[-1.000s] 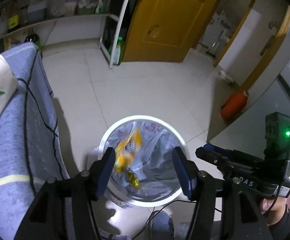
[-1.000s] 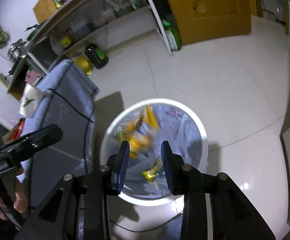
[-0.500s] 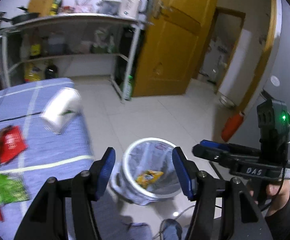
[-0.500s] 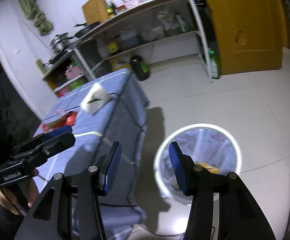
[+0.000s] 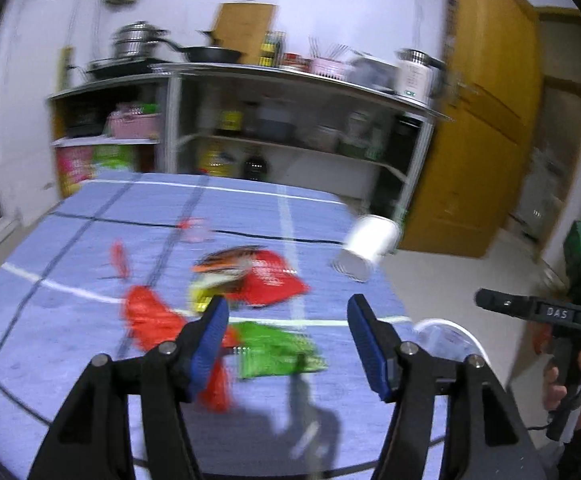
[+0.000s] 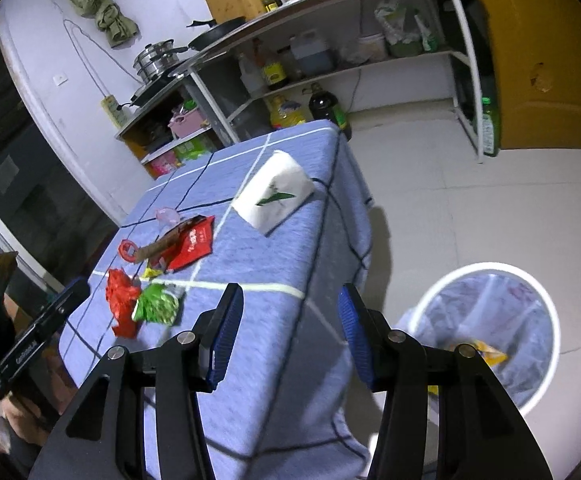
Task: Collect trash
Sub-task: 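Grasp the white paper cup with right tool while left tool reaches red plastic bag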
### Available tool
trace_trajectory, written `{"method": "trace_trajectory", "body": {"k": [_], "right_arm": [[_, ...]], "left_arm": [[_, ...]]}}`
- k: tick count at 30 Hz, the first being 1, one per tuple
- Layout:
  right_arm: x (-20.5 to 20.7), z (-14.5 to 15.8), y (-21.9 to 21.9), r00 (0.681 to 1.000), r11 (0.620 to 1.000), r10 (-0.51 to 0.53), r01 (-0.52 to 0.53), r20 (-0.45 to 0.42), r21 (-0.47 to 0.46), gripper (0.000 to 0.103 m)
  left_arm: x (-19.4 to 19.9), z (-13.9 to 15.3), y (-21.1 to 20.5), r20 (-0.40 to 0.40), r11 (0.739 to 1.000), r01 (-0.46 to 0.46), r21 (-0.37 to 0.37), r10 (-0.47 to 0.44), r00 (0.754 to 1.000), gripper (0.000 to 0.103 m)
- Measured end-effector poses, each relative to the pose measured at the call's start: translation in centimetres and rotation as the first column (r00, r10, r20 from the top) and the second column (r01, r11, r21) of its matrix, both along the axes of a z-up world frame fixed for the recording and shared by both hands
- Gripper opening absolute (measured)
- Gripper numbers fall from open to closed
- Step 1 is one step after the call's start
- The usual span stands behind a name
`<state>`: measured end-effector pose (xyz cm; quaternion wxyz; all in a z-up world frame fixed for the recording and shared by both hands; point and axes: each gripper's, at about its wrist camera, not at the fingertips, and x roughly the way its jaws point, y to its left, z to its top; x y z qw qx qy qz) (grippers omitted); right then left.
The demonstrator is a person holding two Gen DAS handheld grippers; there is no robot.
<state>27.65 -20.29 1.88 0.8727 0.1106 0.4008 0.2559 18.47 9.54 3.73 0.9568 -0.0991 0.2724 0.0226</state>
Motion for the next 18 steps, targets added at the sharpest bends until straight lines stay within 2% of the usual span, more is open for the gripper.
{"method": "trace_trajectory", "body": {"k": [2, 8, 13, 18], "right_arm": [[1.1, 0.0, 1.4, 1.000, 1.000, 0.004, -0.004, -0.012, 0.003, 0.051], [5.3, -0.1, 5.2, 0.999, 1.000, -0.009, 0.008, -0.051, -0.003, 0.051], [8.7, -0.6, 7.3, 0.997, 0.999, -0.040, 0.040, -0.073, -0.002, 0.051], [11.9, -1.7, 8.8, 0.989, 0.996, -0.088, 0.090, -0.120, 0.016, 0.051]], "left_arm": [[0.0, -0.6, 1.8, -0.011, 0.998, -0.053, -0.017, 0.052, 0.999, 0.072], [0.9, -3.5, 6.3, -0.108, 0.977, -0.200, -0.069, 0.192, 0.975, 0.073], [1.8, -5.3, 8.2, -0.161, 0.959, -0.268, -0.096, 0.251, 0.954, 0.073], [2.7, -5.9, 8.5, -0.183, 0.951, -0.290, -0.108, 0.267, 0.946, 0.073]]}}
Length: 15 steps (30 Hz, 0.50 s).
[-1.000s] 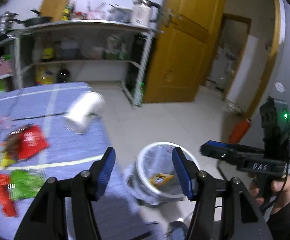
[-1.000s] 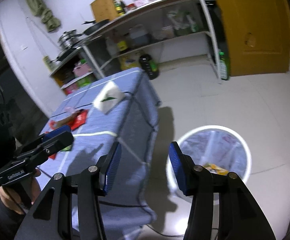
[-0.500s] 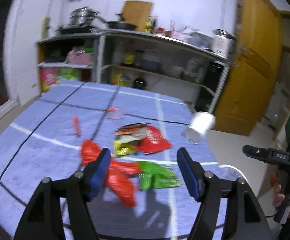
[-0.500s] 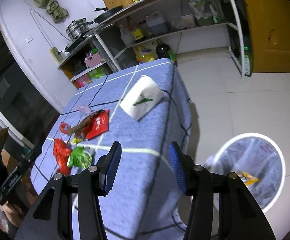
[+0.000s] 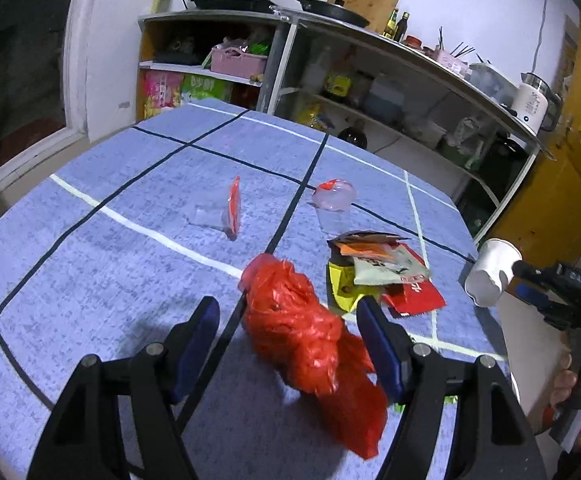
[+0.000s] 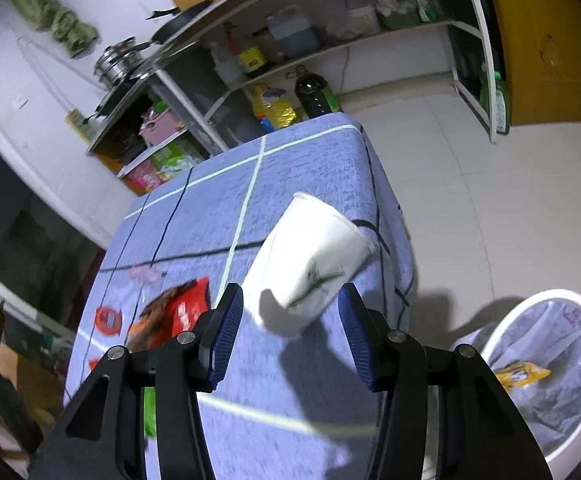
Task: Collect trash
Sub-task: 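Grasp the white paper cup with right tool while left tool reaches red plastic bag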
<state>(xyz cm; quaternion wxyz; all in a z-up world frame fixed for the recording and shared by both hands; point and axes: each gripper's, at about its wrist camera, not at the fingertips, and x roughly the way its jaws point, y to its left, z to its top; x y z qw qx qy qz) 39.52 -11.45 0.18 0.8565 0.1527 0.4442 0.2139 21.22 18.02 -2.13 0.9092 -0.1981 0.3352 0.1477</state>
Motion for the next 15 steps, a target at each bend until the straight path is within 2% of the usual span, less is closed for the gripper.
{"method": "trace_trajectory", "body": {"k": [4, 7, 15], "right_arm": [[2.0, -1.2, 1.3, 0.998, 0.999, -0.034, 0.033, -0.046, -0.014, 0.051], [2.9, -1.5, 2.1, 0.998, 0.999, -0.044, 0.043, -0.053, -0.027, 0.059], [5.3, -1.2, 5.3, 0.999, 0.989, 0.008, -0.015, -0.050, -0.144, 0.063]], "left_arm": [[0.9, -0.3, 0.3, -0.017, 1.000, -0.013, -0.007, 0.013, 1.000, 0.073], [1.2, -0.7, 0.4, -0.028, 1.000, -0.014, -0.021, 0.013, 1.000, 0.073], [1.8, -1.9, 0.2, -0.063, 0.999, -0.004, -0.043, 0.001, 0.998, 0.073]]}}
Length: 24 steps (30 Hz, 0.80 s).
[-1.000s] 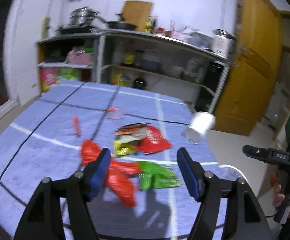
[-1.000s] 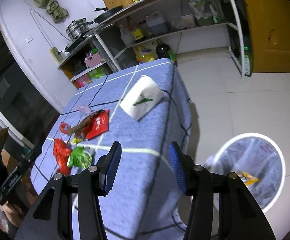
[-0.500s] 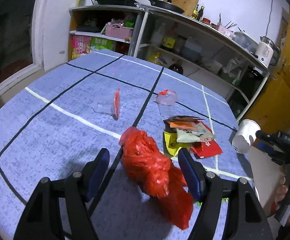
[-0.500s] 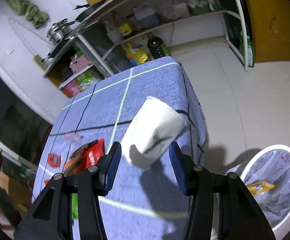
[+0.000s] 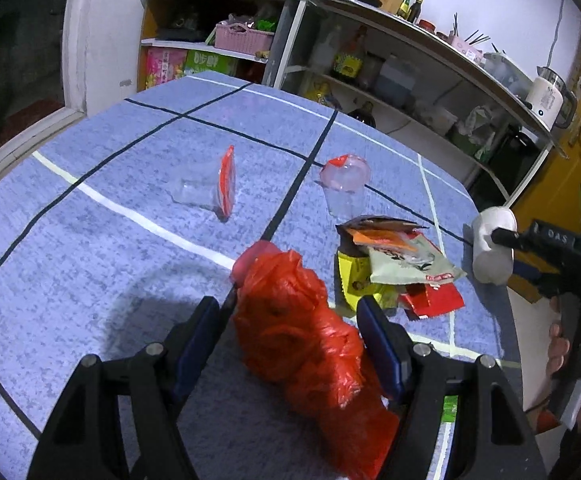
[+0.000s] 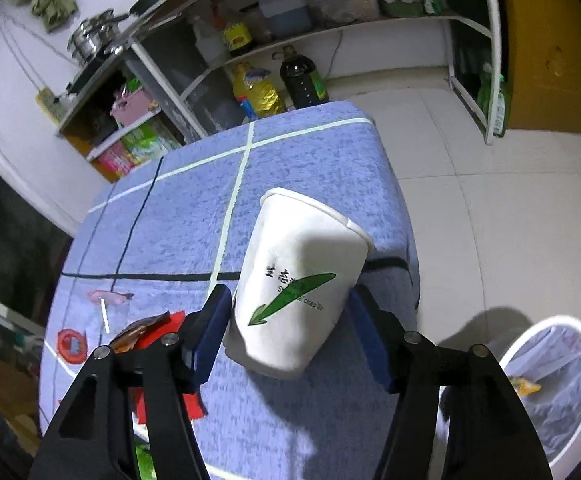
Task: Collect trash
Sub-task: 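Grasp the white paper cup with right tool while left tool reaches red plastic bag, then lift the paper cup with right tool while left tool grasps red plastic bag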
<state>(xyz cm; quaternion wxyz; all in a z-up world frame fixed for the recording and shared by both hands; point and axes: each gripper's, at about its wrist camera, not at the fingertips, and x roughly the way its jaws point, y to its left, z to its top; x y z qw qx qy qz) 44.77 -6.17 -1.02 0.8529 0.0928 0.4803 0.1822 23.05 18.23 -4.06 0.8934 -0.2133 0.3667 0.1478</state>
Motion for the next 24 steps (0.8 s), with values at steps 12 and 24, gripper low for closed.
{"method": "trace_trajectory", "body": {"k": [12, 24], "right_arm": [[1.2, -0.8, 1.9, 0.996, 0.998, 0.063, -0.062, -0.057, 0.023, 0.055], [-2.9, 0.8, -0.9, 0.990, 0.983, 0.138, -0.139, 0.020, 0.118, 0.051]], "left_arm": [[0.1, 0.1, -0.6, -0.008, 0.999, 0.026, 0.024, -0.025, 1.000, 0.060], [-2.7, 2.5, -1.0, 0.094, 0.993, 0.064, 0.096, -0.073, 0.993, 0.059]]}}
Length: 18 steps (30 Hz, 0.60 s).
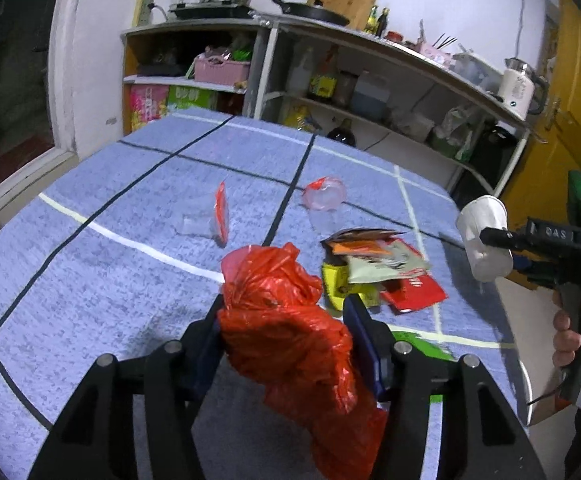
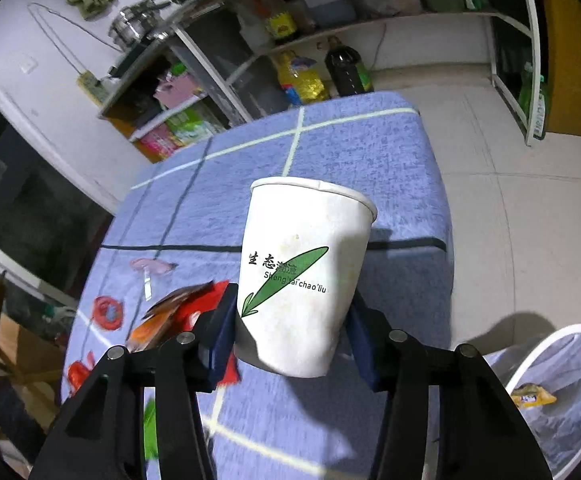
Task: Collect trash
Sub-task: 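Lift the paper cup with right tool while left tool grasps red plastic bag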
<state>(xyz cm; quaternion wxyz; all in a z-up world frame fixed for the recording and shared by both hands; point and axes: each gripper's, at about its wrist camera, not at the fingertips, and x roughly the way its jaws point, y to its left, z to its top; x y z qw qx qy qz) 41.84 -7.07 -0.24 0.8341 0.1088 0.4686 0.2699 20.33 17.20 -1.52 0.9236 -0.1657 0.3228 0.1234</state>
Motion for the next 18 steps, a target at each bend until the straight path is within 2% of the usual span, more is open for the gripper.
{"method": "trace_trajectory", "body": {"k": [5, 8, 14, 18], "right_arm": [[-4.6, 1.6, -3.6, 0.998, 0.999, -0.004, 0.002, 0.058, 0.045, 0.051], [-7.5, 2.3, -6.0, 0.996, 0.998, -0.017, 0.012, 0.088, 0.061, 0.051], [-12.4, 3.0, -11.5, 0.992, 0.995, -0.061, 0.052, 0.108, 0.089, 0.051], [-15.1, 3.1, -15.7, 0.988, 0.991, -0.112, 0.103, 0.107, 0.090, 0.051]], "left_arm": [[-1.0, 1.9, -1.7, 0.062, 0.996, 0.089, 0.005, -0.089, 0.994, 0.059], [-1.4, 3.1, -3.7, 0.097, 0.986, 0.169, -0.002, -0.168, 0.981, 0.059], [-1.5, 5.3, -8.6, 0.145, 0.948, 0.319, -0.006, -0.315, 0.938, 0.059], [-0.8, 6.4, -12.4, 0.151, 0.908, 0.419, -0.018, -0.412, 0.899, 0.059]]}}
